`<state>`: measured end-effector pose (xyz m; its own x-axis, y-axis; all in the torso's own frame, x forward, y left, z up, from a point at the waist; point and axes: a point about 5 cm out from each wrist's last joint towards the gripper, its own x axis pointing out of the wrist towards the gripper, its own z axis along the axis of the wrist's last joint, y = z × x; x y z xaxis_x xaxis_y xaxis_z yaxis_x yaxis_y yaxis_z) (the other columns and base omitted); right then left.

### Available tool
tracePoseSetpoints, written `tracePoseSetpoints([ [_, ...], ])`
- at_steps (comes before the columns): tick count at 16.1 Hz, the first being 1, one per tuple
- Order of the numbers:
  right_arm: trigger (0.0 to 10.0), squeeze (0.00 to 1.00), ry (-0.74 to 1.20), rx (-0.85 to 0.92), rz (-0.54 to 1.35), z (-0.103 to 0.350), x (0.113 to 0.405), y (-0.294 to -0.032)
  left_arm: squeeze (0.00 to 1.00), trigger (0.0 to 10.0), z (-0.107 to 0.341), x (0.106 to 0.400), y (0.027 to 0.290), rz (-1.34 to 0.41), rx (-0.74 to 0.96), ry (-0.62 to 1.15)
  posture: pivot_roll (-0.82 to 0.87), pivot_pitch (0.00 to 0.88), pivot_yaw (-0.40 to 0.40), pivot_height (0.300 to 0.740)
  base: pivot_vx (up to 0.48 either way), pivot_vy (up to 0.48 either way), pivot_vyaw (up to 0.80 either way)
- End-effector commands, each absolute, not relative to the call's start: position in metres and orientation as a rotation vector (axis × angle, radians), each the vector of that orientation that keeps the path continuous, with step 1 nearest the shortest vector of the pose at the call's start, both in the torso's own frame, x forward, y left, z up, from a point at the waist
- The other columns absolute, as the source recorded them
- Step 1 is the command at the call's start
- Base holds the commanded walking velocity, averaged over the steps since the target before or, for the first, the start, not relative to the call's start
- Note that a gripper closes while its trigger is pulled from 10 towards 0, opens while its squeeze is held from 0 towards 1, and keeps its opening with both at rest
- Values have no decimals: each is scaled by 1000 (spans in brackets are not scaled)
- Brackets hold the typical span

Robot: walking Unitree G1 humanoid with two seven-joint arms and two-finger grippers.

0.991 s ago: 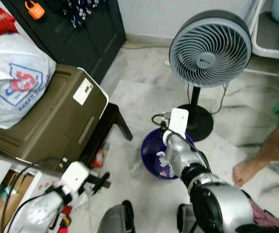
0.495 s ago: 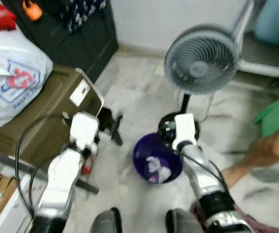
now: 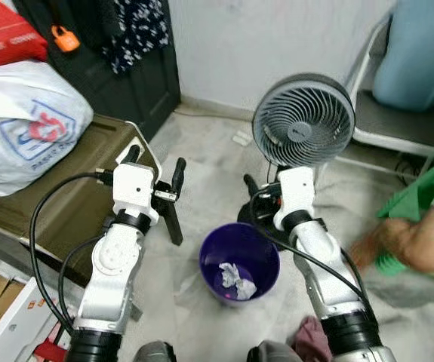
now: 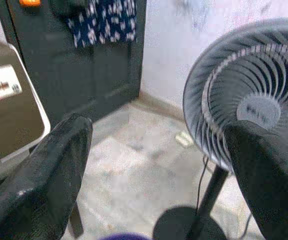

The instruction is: Clean up the room

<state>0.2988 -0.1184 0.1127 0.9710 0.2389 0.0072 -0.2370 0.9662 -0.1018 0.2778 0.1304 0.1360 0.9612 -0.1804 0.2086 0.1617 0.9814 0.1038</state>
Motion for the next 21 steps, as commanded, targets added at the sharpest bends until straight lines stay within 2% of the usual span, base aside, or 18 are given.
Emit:
tracePoseSetpoints([
  [1, 10000, 0, -48, -95, 252, 117, 297, -117, 0, 10000, 134, 276, 137, -132, 88, -197, -124, 0, 29, 740, 0, 0, 0],
  [4, 10000, 0, -67, -81, 263, 119, 296, -113, 0, 10000, 131, 275, 136, -137, 92, -181, -120, 0, 38, 740, 0, 0, 0],
  [7, 10000, 0, -85, -81, 275, 121, 294, -107, 0, 10000, 125, 275, 144, -107, 105, -159, -137, 0, 45, 740, 0, 0, 800],
  [10, 10000, 0, -91, -86, 252, 123, 296, -112, 0, 10000, 119, 281, 151, -41, 76, -128, -148, 0, 46, 740, 0, 0, 800],
  [15, 10000, 0, -96, -99, 261, 127, 303, -111, 0, 10000, 118, 285, 159, 32, 91, -129, -145, 0, 9, 740, 0, 0, 800],
  [21, 10000, 0, -103, -93, 251, 129, 305, -112, 0, 10000, 118, 289, 157, 11, 89, -134, -156, 0, 16, 740, 0, 0, 800],
])
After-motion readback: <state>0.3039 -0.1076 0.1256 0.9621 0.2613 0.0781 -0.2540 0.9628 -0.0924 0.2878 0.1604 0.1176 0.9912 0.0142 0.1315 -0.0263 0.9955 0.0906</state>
